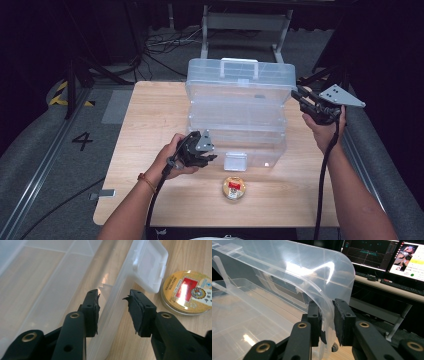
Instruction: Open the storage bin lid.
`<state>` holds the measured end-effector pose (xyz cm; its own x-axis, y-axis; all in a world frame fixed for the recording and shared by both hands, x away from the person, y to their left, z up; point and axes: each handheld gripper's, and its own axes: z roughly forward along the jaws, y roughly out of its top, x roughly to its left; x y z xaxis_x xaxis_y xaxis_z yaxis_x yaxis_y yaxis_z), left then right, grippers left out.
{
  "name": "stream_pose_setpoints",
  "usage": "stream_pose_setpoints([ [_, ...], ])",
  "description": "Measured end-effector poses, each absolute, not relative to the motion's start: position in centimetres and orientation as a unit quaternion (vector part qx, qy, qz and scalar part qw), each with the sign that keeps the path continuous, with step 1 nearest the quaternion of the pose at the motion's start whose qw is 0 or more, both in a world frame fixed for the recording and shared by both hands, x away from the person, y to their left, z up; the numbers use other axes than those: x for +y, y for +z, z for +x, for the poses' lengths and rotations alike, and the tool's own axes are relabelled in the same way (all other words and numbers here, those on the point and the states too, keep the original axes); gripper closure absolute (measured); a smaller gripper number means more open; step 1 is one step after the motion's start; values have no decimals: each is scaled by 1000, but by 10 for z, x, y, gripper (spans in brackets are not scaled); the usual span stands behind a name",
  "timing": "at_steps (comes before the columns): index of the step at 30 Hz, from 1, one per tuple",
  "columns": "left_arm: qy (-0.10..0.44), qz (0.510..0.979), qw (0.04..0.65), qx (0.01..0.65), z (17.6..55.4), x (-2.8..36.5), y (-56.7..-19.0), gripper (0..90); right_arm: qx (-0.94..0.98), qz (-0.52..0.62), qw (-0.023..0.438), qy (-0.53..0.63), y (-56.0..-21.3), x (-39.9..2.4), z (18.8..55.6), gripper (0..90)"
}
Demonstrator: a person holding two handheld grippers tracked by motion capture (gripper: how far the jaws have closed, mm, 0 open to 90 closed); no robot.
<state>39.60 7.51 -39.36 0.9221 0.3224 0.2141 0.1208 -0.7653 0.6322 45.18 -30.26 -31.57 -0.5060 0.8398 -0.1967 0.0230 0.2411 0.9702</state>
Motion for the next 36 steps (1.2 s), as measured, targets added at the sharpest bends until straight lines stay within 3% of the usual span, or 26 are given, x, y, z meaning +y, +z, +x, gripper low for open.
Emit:
stream_pose_setpoints([
  [9, 145, 937, 295, 117, 403, 68, -397, 632, 684, 320, 391, 526, -311, -300, 460, 775],
  [16, 153, 934, 300, 121, 404, 70, -399, 715, 678, 326, 406, 519, -310, -297, 465, 796],
  [36, 136, 929, 322, 121, 407, 76, -404, 734, 672, 333, 455, 480, -305, -287, 489, 850],
])
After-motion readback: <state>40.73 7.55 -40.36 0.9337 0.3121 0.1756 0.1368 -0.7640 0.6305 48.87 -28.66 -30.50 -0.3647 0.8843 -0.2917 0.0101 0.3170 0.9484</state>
